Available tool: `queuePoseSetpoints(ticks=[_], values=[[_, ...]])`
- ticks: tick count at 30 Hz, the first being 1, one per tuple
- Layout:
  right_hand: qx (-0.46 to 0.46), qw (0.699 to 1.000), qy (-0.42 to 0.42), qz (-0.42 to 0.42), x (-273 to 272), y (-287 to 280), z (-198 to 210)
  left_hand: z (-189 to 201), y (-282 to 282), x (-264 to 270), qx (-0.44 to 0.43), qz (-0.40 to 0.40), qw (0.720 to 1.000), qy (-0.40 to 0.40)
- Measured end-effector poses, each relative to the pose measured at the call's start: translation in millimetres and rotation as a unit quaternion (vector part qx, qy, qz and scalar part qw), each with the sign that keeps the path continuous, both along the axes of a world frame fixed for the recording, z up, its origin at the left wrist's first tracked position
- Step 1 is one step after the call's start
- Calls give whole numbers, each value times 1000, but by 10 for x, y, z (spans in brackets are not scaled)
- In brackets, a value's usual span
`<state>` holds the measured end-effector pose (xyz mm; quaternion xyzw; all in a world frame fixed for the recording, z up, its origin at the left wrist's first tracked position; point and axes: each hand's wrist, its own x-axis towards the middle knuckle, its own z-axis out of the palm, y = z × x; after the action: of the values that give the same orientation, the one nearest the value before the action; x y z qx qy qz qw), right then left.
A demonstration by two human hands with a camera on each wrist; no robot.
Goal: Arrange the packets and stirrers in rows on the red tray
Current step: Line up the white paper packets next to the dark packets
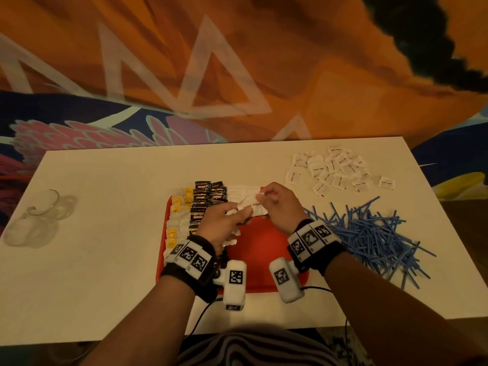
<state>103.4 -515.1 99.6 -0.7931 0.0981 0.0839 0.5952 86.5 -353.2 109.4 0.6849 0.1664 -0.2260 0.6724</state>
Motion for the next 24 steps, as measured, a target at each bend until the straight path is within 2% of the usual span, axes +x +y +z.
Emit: queuePoseSetpoints(ticks=[3, 6, 8, 11, 17, 24], values=[[80, 994, 51, -50, -33, 28, -9, 8, -33, 11, -2, 19, 1000, -11], [158, 981, 110, -19, -79, 31, -6, -10, -42, 23, 5, 22, 1000, -17], [151, 982, 112, 26, -99, 12, 9, -40, -25, 34, -24, 36, 999, -3], [146, 983, 110, 36, -71, -16, -7, -57, -24, 35, -95, 69, 993, 31], [177, 978, 108, 35, -21, 16, -87, -103, -74, 61, -9, 95, 995, -1], [262, 943, 203, -31, 42, 101, -190, -268, -93, 107, 34, 144, 988, -33]])
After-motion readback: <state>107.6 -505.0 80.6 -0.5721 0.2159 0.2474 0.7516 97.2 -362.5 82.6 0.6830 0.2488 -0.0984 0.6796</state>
